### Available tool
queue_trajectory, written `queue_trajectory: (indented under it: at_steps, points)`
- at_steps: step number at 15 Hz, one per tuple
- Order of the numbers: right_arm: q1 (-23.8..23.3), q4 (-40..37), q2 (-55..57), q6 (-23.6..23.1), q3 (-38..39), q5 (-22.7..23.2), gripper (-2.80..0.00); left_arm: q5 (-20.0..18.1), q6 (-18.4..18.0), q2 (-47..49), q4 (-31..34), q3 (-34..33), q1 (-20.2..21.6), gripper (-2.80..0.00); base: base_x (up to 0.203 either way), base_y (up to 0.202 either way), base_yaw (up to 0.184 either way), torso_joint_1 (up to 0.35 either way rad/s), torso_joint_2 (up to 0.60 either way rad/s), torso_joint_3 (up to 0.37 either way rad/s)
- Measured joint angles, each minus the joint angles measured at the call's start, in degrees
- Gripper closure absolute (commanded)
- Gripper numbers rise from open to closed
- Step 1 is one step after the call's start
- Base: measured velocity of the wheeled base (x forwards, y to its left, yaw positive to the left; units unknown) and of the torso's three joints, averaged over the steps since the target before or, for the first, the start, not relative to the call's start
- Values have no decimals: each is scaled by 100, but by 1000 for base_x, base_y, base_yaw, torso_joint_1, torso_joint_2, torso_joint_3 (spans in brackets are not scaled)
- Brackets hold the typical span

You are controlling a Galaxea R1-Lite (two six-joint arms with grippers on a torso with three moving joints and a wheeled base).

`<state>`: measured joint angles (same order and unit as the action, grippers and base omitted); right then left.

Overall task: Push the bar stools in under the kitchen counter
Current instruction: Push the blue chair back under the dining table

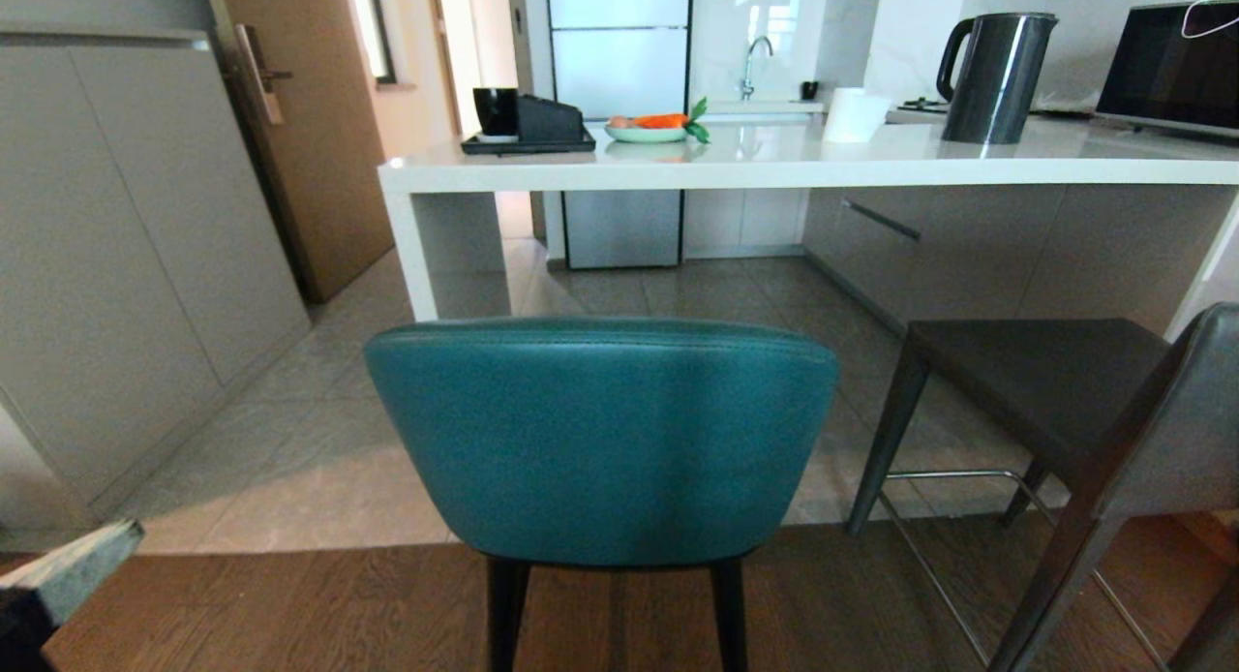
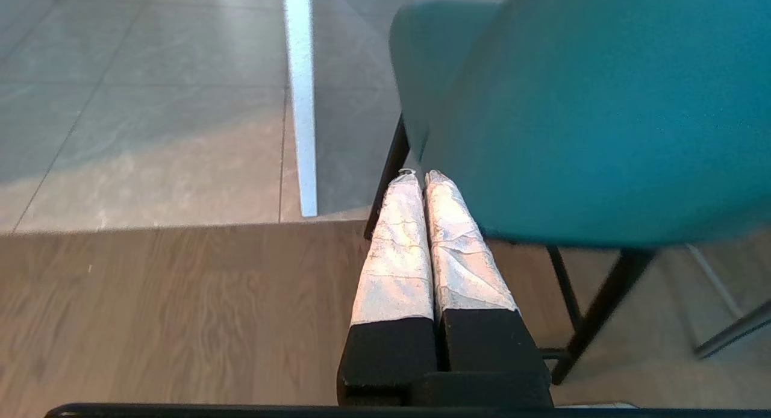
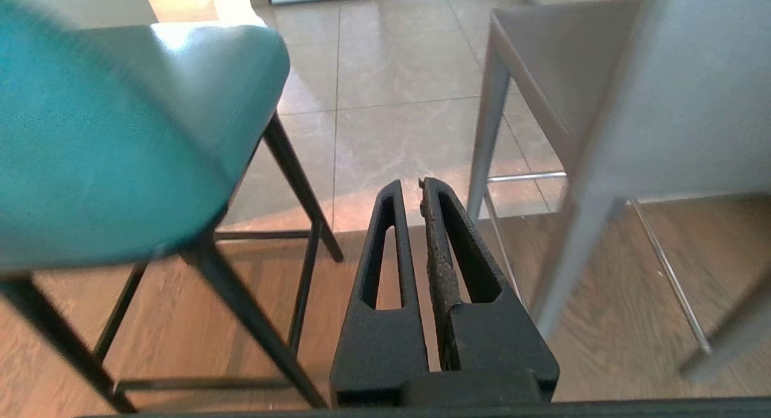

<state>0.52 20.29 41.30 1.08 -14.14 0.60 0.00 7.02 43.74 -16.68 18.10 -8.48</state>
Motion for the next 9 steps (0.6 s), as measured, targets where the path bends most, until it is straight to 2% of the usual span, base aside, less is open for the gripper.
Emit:
queue_trajectory:
  at_steps: [3,5,6,9]
  points:
    - [124,1913,1772,-8,-47,23,0,-38,-90,1876,-1806,96,-111,0,0,0,0,0,0,0]
    - [394,2983,2550,-9,-130,98,0,-166,-50,2900,-2944,124,-104,0,0,0,0,0,0,0]
    - [584,3270,2806,-3,-221,108,0,-228,-41,3349,-3448,135,-83,0,0,0,0,0,0,0]
    - [971,3370,3408,39,-393,107,0,-353,-30,4444,-4634,166,23,0,0,0,0,0,0,0]
